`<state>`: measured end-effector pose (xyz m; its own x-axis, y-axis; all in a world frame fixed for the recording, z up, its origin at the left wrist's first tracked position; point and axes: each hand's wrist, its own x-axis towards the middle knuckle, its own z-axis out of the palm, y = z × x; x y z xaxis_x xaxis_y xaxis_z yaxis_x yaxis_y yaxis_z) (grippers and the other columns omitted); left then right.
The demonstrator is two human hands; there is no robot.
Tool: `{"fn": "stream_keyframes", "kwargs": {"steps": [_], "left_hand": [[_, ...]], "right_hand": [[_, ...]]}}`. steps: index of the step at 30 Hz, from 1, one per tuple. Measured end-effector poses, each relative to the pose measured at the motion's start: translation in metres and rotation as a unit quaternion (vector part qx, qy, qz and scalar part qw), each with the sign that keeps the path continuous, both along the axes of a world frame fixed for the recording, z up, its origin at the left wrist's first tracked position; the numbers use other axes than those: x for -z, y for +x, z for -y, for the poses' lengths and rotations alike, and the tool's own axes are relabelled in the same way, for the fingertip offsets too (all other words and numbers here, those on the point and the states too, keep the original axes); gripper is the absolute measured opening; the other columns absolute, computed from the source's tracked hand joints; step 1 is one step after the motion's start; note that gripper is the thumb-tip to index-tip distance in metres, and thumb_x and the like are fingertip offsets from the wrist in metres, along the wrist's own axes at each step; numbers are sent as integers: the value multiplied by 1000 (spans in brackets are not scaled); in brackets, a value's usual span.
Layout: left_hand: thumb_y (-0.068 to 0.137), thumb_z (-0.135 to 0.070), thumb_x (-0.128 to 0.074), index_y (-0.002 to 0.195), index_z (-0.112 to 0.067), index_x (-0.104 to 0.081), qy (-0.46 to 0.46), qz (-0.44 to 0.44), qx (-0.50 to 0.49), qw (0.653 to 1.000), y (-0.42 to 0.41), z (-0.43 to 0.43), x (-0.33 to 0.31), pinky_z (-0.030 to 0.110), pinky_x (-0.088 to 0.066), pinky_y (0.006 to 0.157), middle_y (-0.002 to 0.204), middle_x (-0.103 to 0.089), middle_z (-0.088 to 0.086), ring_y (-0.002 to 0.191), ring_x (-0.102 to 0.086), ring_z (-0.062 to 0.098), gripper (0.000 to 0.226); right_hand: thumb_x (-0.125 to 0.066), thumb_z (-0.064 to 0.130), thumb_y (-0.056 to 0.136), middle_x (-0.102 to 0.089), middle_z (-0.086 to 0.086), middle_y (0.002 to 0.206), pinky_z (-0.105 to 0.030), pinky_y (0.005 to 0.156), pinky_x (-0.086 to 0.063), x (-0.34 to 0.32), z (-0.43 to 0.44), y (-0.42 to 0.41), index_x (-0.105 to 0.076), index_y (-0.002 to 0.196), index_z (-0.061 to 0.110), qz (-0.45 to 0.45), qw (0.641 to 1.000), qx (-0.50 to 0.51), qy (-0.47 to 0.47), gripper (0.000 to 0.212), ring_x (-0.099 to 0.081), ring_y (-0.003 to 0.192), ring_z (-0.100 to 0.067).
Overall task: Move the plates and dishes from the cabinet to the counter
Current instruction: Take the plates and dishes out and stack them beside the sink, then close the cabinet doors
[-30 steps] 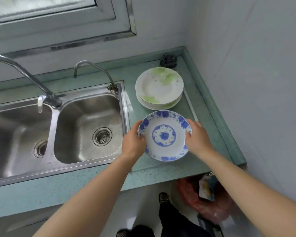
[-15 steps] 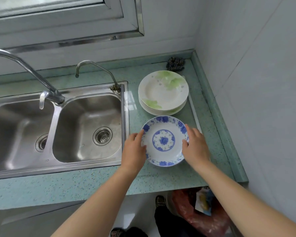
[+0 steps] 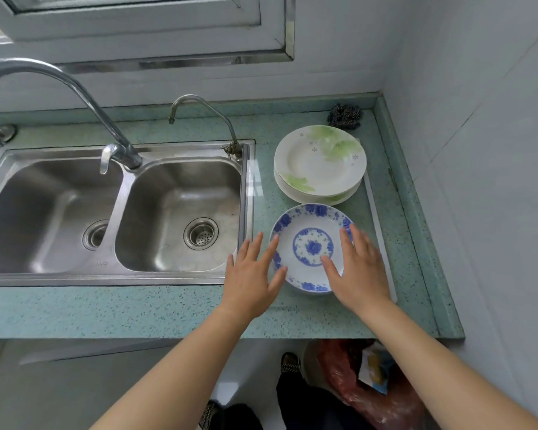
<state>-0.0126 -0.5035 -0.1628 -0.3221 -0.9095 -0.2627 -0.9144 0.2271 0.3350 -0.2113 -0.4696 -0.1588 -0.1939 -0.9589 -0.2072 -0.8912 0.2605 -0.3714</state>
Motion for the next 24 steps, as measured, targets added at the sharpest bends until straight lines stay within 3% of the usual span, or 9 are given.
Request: {"fn": "stream_keyframes", "kwargs": {"steps": [3,7,13,18,22,24], "left_hand": [[91,-60,-26,147,-40,-2,-17,7,-32,999,31,-10,-11,50,-7,117,159,-3,-4,146,3,21,63],[91,-60,-29,147,-38,-5,-32,15,-114,993,93,-38,-25,50,-7,116,158,-7,-2,145,3,24,65],[91,-58,-31,147,-37,-7,-35,19,-274,961,213,-118,-36,51,-5,116,158,-8,-2,145,1,22,64],[86,-63,-25,147,-38,-12,-41,10,-420,906,330,-223,-42,49,-4,116,158,-12,-4,145,-3,17,67],[75,-69,-11,146,-37,-16,-55,45,-518,852,425,-322,-48,50,-16,114,156,-20,-2,144,-13,19,78],[76,-68,-13,146,-36,-18,-56,63,-564,821,469,-369,-51,50,-22,111,155,-24,-1,143,-17,21,77]], "right_hand": [[-31,58,91,-2,-3,158,-43,117,-3,-18,2,27,-11,147,19,-9,999,-49,-1,71,2,145,-21],[-26,65,86,-7,-3,158,-43,118,-7,-40,1,89,-13,147,19,-14,988,-153,-9,77,-2,145,-21],[-33,63,88,-17,-6,155,-41,116,-13,-58,-19,227,-20,145,16,-19,942,-332,-33,75,-12,143,-25],[-32,63,89,-13,1,157,-39,117,-13,-65,-73,369,-15,147,18,-14,879,-476,-27,75,-9,144,-23],[-17,70,79,-23,-2,154,-42,116,-20,-66,-137,492,-25,145,17,2,819,-571,-46,85,-16,143,-25],[-19,70,76,-28,-5,152,-45,114,-24,-67,-169,553,-30,143,15,27,797,-602,-51,87,-20,141,-27]]}}
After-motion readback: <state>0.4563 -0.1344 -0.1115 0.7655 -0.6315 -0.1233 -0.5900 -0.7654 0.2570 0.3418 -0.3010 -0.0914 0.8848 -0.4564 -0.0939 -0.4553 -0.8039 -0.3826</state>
